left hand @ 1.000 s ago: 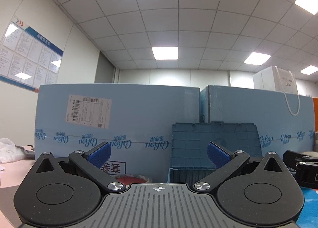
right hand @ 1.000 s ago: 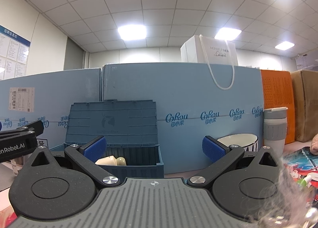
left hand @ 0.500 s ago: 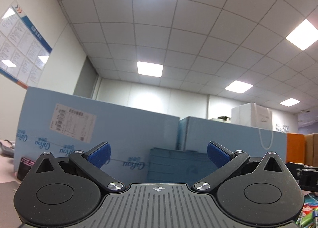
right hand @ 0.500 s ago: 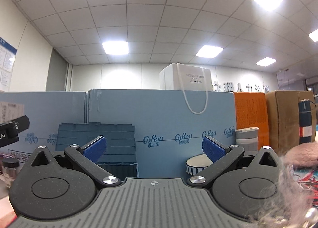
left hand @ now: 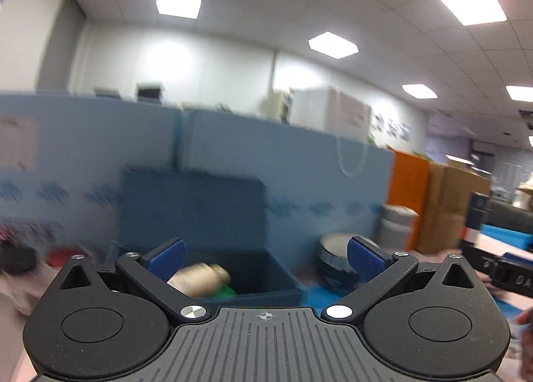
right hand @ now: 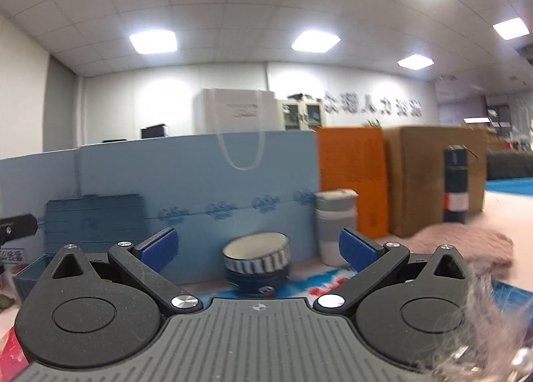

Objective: Organize rigid objects
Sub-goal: 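Lower the right tool onto the blue marker on the mat and close it, then lift the blue marker with the right tool and carry it to the blue box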

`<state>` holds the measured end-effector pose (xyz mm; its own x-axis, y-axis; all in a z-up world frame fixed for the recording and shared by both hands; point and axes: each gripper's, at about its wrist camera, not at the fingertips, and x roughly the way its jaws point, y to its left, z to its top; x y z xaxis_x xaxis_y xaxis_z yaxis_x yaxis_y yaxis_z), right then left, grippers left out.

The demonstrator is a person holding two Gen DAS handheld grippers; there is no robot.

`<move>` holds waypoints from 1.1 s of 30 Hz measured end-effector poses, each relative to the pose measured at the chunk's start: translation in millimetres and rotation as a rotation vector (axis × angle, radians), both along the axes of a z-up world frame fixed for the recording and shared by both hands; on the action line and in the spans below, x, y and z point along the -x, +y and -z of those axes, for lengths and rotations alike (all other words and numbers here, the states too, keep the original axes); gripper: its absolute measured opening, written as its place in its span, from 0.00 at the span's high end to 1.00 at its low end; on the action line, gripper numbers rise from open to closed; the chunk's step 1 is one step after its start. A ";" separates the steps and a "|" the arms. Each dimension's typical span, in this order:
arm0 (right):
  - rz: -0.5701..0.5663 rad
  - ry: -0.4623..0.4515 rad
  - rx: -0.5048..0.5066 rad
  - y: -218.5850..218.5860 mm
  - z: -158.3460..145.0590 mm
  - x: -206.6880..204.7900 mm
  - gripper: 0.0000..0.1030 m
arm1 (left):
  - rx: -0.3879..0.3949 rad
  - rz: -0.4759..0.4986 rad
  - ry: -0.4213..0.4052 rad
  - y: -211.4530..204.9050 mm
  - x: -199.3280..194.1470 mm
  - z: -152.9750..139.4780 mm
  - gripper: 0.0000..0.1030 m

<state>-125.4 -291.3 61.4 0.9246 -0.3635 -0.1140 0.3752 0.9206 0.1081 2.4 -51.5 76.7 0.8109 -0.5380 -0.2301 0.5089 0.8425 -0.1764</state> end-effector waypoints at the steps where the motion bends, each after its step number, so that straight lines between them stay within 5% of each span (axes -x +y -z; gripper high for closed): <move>1: 0.006 0.021 -0.026 -8.6 0.2 1.1 0.00 | -0.015 0.040 0.060 -10.7 -7.0 0.4 0.00; 6: 0.031 0.178 -0.169 -44.7 17.9 -9.6 0.00 | 0.031 0.229 0.355 -45.9 -42.1 14.4 0.00; 9: 0.023 0.256 -0.317 -62.7 35.4 -21.2 0.00 | 0.091 0.284 0.440 -54.2 -41.4 30.0 0.00; 15: 0.025 0.341 -0.556 -75.5 61.5 -52.0 0.13 | 0.048 0.329 0.454 -40.6 -43.9 35.6 0.00; 23: 0.129 0.390 -0.588 -83.1 78.5 -83.3 0.43 | 0.063 0.317 0.407 -29.6 -45.5 26.0 0.00; 29: 0.136 0.400 -0.582 -85.5 82.9 -87.9 0.80 | 0.089 0.316 0.400 -20.2 -50.8 21.4 0.00; 33: 0.134 0.370 -0.577 -83.1 78.8 -82.2 0.84 | 0.123 0.288 0.407 -7.4 -60.5 18.8 0.00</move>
